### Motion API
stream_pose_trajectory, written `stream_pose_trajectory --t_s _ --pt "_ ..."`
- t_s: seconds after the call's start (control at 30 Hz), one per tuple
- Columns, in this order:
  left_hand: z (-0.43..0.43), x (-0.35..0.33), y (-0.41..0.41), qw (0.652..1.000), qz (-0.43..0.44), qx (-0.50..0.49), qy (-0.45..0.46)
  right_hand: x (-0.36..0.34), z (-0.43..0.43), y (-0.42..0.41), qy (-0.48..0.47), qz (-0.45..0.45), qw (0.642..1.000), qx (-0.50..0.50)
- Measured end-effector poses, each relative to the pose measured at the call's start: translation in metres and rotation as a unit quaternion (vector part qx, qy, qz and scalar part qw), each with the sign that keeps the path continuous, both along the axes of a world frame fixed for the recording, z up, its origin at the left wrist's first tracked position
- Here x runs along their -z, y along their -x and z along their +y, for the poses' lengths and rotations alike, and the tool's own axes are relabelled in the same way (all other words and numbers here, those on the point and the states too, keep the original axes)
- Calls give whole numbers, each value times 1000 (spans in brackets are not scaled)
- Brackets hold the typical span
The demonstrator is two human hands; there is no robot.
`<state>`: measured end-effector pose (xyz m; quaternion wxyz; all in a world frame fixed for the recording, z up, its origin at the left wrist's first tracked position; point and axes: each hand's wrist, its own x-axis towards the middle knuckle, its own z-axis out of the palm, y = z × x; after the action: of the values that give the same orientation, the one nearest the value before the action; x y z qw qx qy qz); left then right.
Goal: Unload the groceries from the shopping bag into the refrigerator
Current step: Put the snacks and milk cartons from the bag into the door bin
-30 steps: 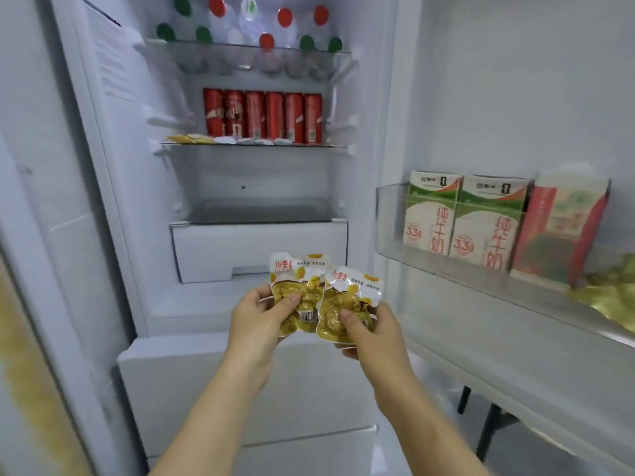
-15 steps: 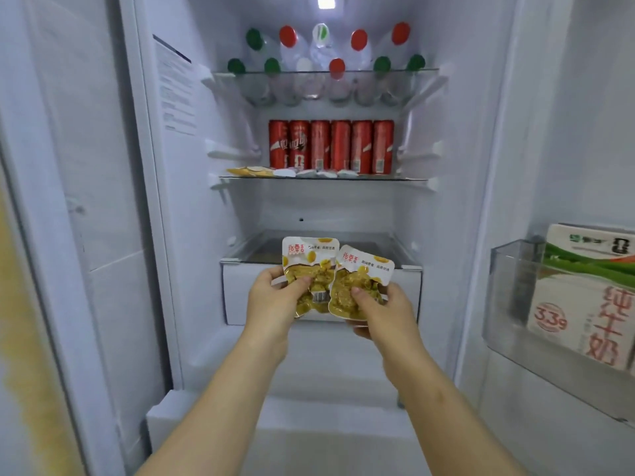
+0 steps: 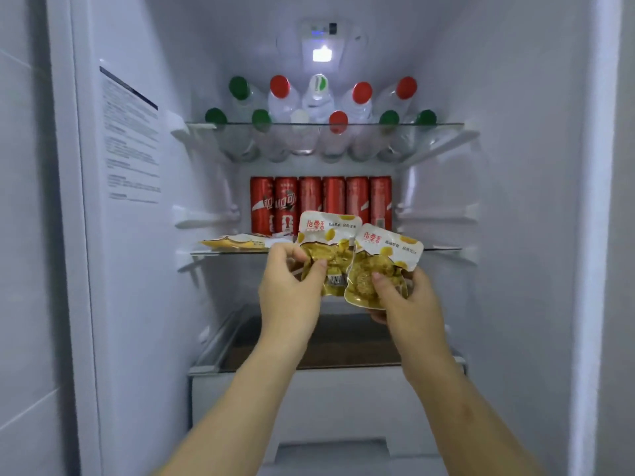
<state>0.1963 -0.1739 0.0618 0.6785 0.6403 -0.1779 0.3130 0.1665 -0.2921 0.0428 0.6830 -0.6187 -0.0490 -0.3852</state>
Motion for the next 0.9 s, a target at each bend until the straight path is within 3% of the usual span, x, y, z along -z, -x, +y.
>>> stream_pose_trajectory --t_s 0.13,0.27,0.57,0.67,0.77,0.9 --pt "-16 -34 -15 997 -57 50 -34 -28 -12 -12 3 -37 998 49" --pt "-39 -65 -39 994 -58 52 -77 -56 -32 -27 58 -20 988 143" --pt "-82 -108 -100 987 36 -10 -157 -82 -71 -67 156 102 945 270" --pt "-92 -118 -112 978 97 22 -182 -86 -79 -76 160 124 941 272" --pt "-103 -124 -123 958 102 6 -267 -90 -81 -84 175 147 939 256" --pt "-113 -117 -141 938 119 -7 -324 -90 -82 -87 280 221 885 300"
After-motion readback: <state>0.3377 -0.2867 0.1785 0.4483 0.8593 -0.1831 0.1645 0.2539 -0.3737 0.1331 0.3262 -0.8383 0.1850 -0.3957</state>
